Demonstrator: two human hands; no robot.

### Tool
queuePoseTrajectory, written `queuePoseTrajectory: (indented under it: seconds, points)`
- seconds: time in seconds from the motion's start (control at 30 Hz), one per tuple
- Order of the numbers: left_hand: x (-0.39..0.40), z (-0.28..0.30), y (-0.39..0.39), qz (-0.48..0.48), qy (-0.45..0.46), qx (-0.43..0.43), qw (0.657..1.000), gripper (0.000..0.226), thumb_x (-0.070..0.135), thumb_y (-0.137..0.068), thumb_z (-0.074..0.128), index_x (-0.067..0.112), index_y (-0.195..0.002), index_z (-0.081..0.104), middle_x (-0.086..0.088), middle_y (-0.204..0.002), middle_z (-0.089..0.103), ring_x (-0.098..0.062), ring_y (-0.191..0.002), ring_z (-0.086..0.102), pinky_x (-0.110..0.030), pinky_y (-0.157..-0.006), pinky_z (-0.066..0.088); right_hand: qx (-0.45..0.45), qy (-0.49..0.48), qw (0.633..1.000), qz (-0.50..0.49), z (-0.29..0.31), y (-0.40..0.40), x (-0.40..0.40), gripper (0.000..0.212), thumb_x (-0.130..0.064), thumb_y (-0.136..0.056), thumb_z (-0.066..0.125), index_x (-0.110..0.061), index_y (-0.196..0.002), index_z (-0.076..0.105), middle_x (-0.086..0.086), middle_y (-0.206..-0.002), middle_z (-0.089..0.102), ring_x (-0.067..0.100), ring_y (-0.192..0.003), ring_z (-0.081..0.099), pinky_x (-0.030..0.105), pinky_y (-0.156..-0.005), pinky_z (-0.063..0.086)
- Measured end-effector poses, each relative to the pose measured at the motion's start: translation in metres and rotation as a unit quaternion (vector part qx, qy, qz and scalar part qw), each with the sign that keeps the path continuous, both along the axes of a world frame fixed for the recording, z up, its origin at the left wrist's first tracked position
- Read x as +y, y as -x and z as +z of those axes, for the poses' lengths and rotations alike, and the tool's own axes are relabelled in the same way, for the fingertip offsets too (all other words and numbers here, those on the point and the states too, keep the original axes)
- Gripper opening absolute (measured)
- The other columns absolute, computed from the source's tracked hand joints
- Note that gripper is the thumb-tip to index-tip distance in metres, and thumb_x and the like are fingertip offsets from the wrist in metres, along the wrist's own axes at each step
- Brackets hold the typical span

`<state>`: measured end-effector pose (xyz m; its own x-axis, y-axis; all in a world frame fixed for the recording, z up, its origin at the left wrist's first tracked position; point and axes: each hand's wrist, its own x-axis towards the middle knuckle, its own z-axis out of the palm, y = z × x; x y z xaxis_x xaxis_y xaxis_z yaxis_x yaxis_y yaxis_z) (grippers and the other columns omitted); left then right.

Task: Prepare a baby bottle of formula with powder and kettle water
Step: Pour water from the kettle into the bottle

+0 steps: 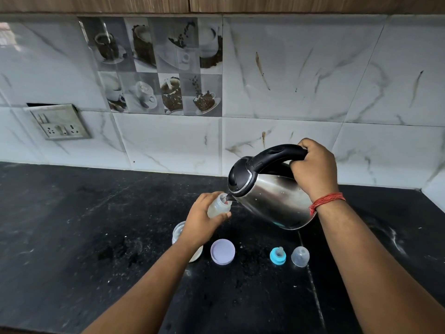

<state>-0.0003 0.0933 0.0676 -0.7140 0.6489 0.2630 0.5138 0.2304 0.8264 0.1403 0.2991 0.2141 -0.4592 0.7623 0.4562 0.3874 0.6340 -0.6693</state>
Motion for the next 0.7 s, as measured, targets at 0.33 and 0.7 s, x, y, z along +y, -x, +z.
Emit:
queuePoseTrajectory:
  seconds: [0.33,0.7]
  points:
    - [0.01,-0.016,0.013,-0.023,-0.009,-0.015,1.0,0.051,0.026,-0.085,0.083,0.028,-0.133,0.063,0.012,-0.125,0.061,0.002,-0.118,0.055,-0.013,-0.099,0.041,0.022,0.088,0.996,0.009,-0.021,-0.002,0.022,0.02,0.009,-0.064,0.05,-0.01,-0.069,0.048,0.002,-0.06,0.044,0.023,-0.061,0.041,0.032,-0.055,0.03]
    - [0.027,-0.03,0.019,-0.028,0.005,-0.014,1.0,0.052,0.025,-0.084,0.084,0.03,-0.132,0.063,0.014,-0.125,0.06,0.002,-0.119,0.055,-0.01,-0.099,0.038,-0.02,-0.028,0.999,0.007,-0.022,0.015,0.028,0.025,0.006,-0.063,0.052,-0.018,-0.07,0.048,-0.004,-0.062,0.05,0.031,-0.076,0.05,0.047,-0.077,0.045]
